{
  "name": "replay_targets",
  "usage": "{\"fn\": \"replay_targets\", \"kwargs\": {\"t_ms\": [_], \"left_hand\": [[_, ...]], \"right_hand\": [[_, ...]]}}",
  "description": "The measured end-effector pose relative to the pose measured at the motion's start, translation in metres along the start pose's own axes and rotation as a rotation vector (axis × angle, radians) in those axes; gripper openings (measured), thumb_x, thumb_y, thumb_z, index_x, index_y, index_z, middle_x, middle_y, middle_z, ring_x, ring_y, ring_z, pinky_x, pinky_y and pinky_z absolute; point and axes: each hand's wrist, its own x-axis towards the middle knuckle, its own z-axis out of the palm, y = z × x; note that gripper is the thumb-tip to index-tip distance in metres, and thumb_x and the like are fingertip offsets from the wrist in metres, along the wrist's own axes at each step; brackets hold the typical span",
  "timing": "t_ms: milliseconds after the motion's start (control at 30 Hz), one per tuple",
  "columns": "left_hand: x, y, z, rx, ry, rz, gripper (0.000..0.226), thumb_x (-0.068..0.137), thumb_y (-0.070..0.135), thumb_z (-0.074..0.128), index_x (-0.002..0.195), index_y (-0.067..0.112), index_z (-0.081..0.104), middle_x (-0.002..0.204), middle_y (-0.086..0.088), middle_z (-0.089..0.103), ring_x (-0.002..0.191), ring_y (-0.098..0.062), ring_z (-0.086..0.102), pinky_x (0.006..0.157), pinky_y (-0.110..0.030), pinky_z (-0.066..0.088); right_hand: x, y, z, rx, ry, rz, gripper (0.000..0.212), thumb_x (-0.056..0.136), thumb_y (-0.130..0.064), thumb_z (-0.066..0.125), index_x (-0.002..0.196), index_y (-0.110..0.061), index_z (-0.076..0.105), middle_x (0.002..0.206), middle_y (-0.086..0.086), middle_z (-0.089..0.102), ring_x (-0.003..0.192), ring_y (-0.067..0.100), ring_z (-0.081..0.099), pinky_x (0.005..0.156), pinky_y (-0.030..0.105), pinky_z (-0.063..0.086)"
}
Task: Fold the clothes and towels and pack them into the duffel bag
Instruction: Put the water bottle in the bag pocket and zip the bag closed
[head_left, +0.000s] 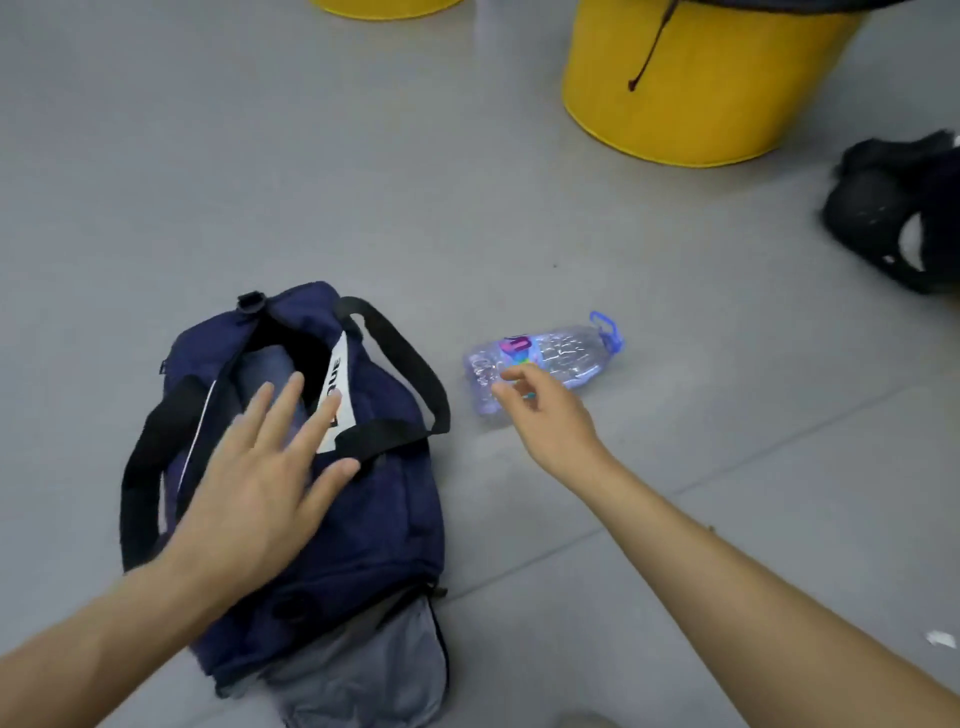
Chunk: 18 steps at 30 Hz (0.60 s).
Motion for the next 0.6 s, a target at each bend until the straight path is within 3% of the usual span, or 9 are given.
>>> {"fn": "replay_targets", "kwargs": {"t_ms": [133,200,300,400,467,533,600], "left_hand": [[0.066,0.069,0.021,-0.106,0.037,0.168,0.068,0.099,0.052,0.040,0.157,0.017,0.033,0.162,-0.015,0.029,0.152,-0.033,0.021,0.125,-0.037,0.014],[0.103,0.097,0.037,-0.177,-0.018,0.182,0.070,0.101,0.047,0.048,0.159,0.017,0.024,0.165,-0.014,0.022,0.154,-0.031,0.014,0.125,-0.035,0.009],[0.156,0.131,0.065,-0.190,-0.136,0.196,0.081,0.099,0.046,0.056,0.161,0.025,0.008,0.168,-0.010,0.012,0.155,-0.027,0.005,0.124,-0.033,0.006],[0.200,0.151,0.092,-0.128,-0.238,0.238,0.097,0.090,0.051,0.067,0.161,0.030,0.004,0.166,-0.010,0.016,0.153,-0.027,0.014,0.121,-0.035,0.015],[0.222,0.158,0.105,-0.062,-0.319,0.222,0.106,0.083,0.056,0.072,0.160,0.033,0.002,0.163,-0.009,0.023,0.148,-0.026,0.025,0.117,-0.037,0.025],[0.236,0.161,0.114,0.001,-0.343,0.199,0.113,0.077,0.060,0.074,0.159,0.038,-0.001,0.153,-0.006,0.036,0.137,-0.028,0.039,0.109,-0.038,0.035],[0.240,0.161,0.118,0.020,-0.309,0.182,0.112,0.075,0.060,0.074,0.158,0.040,0.002,0.143,-0.003,0.044,0.127,-0.029,0.046,0.102,-0.038,0.039]], "right_hand": [[0.015,0.035,-0.020,0.104,0.163,0.173,0.026,0.097,-0.049,0.055,0.109,-0.028,0.064,0.100,-0.013,0.064,0.098,0.015,0.060,0.087,0.032,0.046],[0.024,0.057,-0.018,0.178,0.238,0.218,0.023,0.096,-0.049,0.055,0.106,-0.029,0.063,0.099,-0.011,0.064,0.095,0.016,0.061,0.090,0.034,0.049],[0.039,0.089,-0.009,0.417,0.356,0.332,0.035,0.085,-0.064,0.052,0.099,-0.034,0.061,0.095,-0.011,0.066,0.092,0.018,0.068,0.092,0.049,0.054],[0.053,0.105,-0.003,0.655,0.384,0.462,0.043,0.093,-0.051,0.059,0.120,-0.017,0.058,0.079,-0.003,0.062,0.074,0.021,0.065,0.088,0.050,0.058],[0.065,0.111,-0.001,0.744,0.335,0.510,0.046,0.095,-0.044,0.061,0.126,-0.011,0.055,0.072,0.000,0.057,0.063,0.020,0.057,0.077,0.045,0.057],[0.073,0.112,-0.002,0.783,0.277,0.518,0.044,0.095,-0.045,0.062,0.121,-0.010,0.057,0.072,-0.001,0.056,0.059,0.016,0.054,0.073,0.038,0.055],[0.077,0.110,-0.007,0.808,0.229,0.539,0.035,0.095,-0.048,0.062,0.106,-0.014,0.060,0.082,0.000,0.059,0.072,0.018,0.063,0.082,0.035,0.060]]}}
